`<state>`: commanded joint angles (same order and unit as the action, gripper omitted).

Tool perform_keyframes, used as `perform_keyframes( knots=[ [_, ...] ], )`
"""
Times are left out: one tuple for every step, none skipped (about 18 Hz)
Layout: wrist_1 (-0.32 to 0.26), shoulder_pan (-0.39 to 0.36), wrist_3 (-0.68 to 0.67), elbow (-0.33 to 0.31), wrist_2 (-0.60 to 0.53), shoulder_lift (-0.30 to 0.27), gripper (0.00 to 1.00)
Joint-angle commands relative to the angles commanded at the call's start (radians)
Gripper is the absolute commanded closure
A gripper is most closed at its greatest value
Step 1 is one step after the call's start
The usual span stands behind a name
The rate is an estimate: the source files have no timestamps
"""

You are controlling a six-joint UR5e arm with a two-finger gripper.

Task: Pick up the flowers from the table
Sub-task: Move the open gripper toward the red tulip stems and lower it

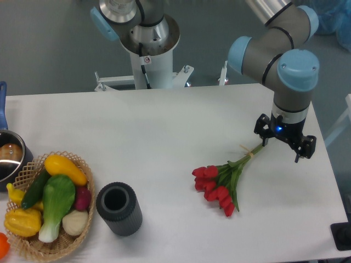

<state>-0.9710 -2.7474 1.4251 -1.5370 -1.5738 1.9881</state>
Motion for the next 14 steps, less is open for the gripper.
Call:
perform_keyframes(
  knots=[
    [-0.002,0.006,-0.002,0.000,0.000,0.001,0.00],
    [-0.002,0.009,-0.003,-0.002,0.000,0.003,0.00],
    [-0.002,0.009,-0.005,-0.002,0.000,0.002,0.00],
    [-0.002,0.009,-0.011,-0.003,0.002,0.002,0.00],
    [-0.002,0.011,-0.012,-0.011,0.006,0.002,0.00],
    [0.006,0.011,-0.015,-0.027,0.029,0.003,0.00],
    [0.027,0.008,-0.021,-0.040,0.055,0.008,0.00],
    [0.046,0.000,-0.034,-0.057,0.076,0.006,0.00],
    [0.057,-0.003,-0.044,-0.083,0.089,0.003,0.00],
    [0.064,-0.003,-0.049,-0.103,0.092,0.002,0.00],
    [0.071,0.002,-0.048,-0.118,0.091,0.000,0.00],
    [0.083,0.003,-0.046,-0.126,0.087,0.001,0.00],
    [0.089,0.005,-0.043,-0.133,0.084,0.003,0.00],
    [0.086,0.005,-0.038,-0.141,0.081,0.003,0.00]
  ],
)
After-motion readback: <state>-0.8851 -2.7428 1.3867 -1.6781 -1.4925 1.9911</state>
